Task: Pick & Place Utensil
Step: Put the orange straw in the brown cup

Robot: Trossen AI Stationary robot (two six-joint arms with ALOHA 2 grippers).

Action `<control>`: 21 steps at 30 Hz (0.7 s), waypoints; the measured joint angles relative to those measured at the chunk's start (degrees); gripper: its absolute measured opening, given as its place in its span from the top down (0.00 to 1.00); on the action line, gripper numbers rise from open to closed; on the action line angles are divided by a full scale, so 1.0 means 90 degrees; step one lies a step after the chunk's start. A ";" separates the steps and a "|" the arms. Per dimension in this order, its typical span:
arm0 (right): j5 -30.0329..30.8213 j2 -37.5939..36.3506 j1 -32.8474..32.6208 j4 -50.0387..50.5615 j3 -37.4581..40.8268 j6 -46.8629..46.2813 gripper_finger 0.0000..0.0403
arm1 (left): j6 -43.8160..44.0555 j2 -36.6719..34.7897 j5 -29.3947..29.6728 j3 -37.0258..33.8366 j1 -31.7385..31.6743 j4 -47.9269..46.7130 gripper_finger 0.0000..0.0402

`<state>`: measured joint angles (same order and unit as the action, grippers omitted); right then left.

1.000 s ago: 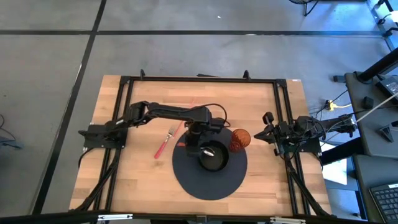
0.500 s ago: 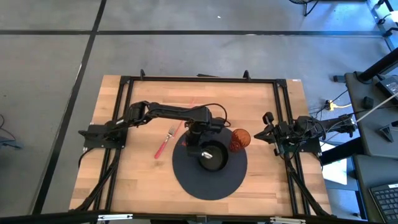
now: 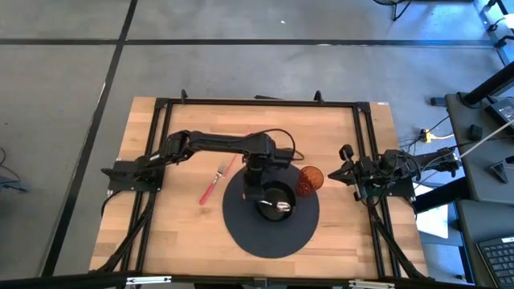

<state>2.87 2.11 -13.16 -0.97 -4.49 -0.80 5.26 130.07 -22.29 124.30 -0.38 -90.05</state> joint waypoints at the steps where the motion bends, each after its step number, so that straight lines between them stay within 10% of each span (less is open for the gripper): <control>1: 0.0000 0.0002 0.0001 0.0000 0.0000 0.0000 0.96 | -0.0006 -0.0027 -0.0023 0.0143 0.0011 0.0004 0.75; 9: -0.0012 0.0000 0.0000 0.0002 0.0000 -0.0013 0.96 | -0.0588 -0.0812 0.0184 0.0795 0.0247 -0.0006 0.75; 14: -0.0014 0.0002 -0.0001 0.0002 0.0000 -0.0053 0.96 | -0.1631 -0.1740 0.1516 0.0663 0.0821 0.0688 0.82; 21: -0.0205 0.0001 -0.0004 0.0002 0.0000 -0.0106 0.96 | -0.2916 -0.3877 0.1301 -0.1707 0.1275 0.3683 0.98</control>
<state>1.03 2.12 -13.19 -0.95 -4.49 -1.75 -20.99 95.18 -10.58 108.93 11.10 -56.90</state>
